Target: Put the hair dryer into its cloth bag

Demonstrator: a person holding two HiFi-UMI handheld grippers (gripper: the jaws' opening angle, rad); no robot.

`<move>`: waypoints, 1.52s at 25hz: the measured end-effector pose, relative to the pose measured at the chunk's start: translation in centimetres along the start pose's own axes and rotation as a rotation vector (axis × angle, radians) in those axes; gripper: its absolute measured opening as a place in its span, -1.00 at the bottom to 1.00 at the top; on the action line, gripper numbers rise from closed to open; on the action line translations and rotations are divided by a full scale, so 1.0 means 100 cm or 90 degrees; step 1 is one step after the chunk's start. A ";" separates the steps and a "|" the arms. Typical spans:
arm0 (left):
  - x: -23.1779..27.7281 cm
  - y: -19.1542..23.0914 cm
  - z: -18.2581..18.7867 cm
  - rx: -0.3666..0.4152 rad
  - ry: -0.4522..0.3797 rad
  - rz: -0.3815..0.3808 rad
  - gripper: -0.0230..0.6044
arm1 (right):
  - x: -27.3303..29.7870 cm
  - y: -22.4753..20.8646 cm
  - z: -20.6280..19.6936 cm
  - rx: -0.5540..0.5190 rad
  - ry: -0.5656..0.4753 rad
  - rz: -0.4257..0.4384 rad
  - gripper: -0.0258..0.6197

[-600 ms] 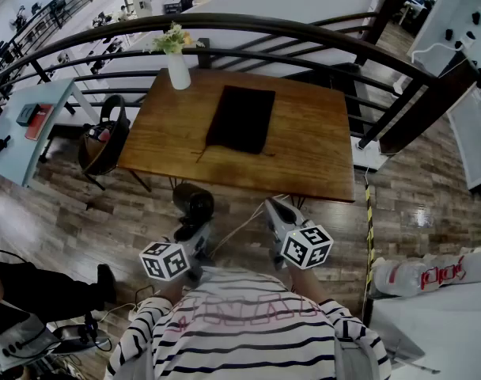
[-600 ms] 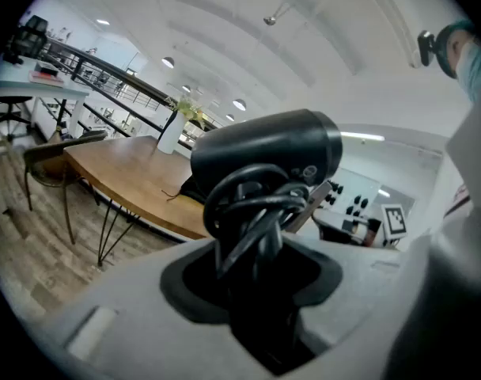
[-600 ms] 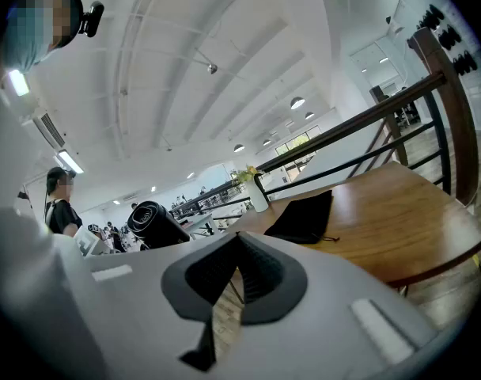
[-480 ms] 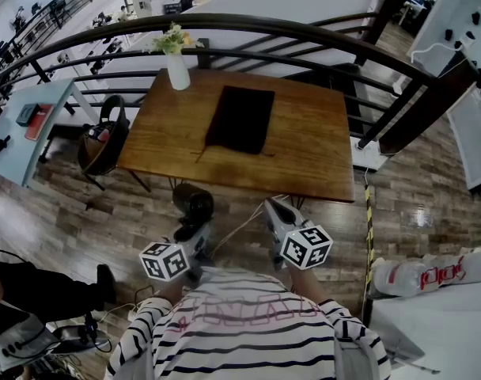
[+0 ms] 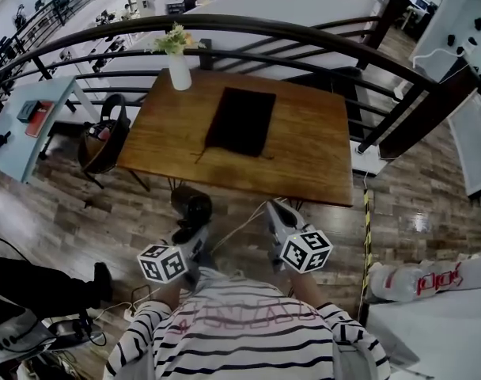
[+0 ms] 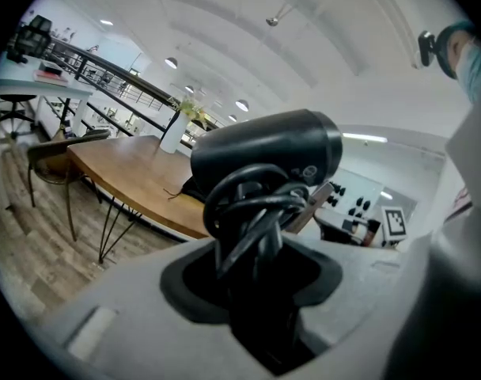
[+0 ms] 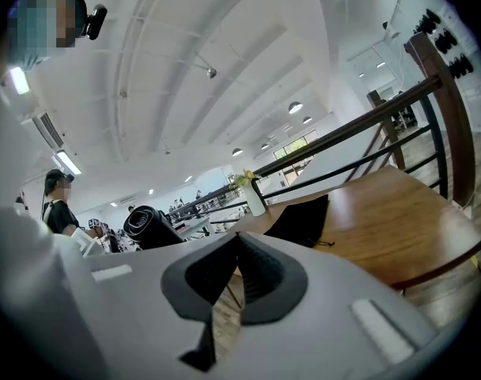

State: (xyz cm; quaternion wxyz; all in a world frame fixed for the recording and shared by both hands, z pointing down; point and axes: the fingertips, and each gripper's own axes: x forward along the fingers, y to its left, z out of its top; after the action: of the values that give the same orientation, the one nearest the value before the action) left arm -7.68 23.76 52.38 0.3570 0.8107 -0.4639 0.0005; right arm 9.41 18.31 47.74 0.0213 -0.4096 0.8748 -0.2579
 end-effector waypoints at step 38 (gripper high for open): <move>0.133 0.154 0.192 0.025 0.043 -0.053 -0.40 | 0.231 -0.054 0.086 -0.069 -0.002 -0.081 -0.80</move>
State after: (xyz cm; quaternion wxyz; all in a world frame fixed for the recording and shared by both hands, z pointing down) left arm -18.08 -2.20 51.41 0.3560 0.8358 -0.4175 0.0221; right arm 0.05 -5.14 46.87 -0.0161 -0.4651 0.8596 -0.2108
